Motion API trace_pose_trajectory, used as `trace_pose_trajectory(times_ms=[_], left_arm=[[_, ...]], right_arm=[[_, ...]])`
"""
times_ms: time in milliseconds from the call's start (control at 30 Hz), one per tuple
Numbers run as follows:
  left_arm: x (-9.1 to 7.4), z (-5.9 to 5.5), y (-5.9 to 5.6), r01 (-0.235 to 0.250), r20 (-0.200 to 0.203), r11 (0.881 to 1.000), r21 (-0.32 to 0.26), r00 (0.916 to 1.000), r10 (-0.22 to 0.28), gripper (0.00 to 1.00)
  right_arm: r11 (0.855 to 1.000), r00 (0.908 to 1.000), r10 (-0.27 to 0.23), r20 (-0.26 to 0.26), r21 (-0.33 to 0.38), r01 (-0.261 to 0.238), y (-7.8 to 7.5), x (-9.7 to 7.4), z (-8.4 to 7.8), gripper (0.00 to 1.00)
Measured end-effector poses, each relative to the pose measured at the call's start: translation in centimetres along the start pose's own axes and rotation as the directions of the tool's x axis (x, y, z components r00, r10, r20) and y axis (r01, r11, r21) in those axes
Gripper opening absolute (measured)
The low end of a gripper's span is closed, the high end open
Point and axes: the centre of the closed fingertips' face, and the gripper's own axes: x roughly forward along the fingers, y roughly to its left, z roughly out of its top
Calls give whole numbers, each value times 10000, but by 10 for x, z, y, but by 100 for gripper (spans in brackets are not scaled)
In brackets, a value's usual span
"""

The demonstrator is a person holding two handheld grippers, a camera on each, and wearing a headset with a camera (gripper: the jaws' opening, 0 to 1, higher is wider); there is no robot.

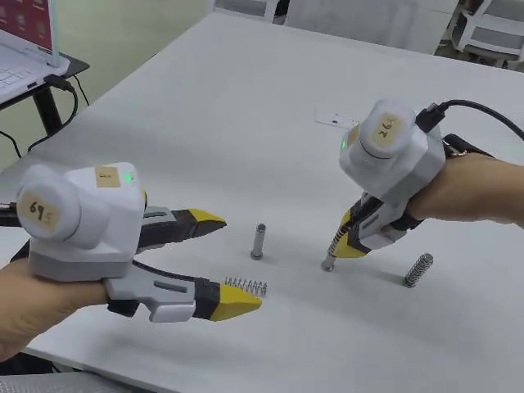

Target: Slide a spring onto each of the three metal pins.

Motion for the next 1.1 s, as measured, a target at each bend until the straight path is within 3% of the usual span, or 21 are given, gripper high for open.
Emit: trace_pose_trajectory(times_ms=[667, 1100], left_arm=[[0, 0, 1, 3, -40, 10000, -8, 10000, -3, 62], [0, -1, 1, -21, -14, 10000, -24, 10000, 21, 62]], right_arm=[[9994, 9996, 176, -220, 315, -169, 1, 20, -13, 9], [9984, 9992, 258, -300, 506, -243, 0, 24, -17, 9]])
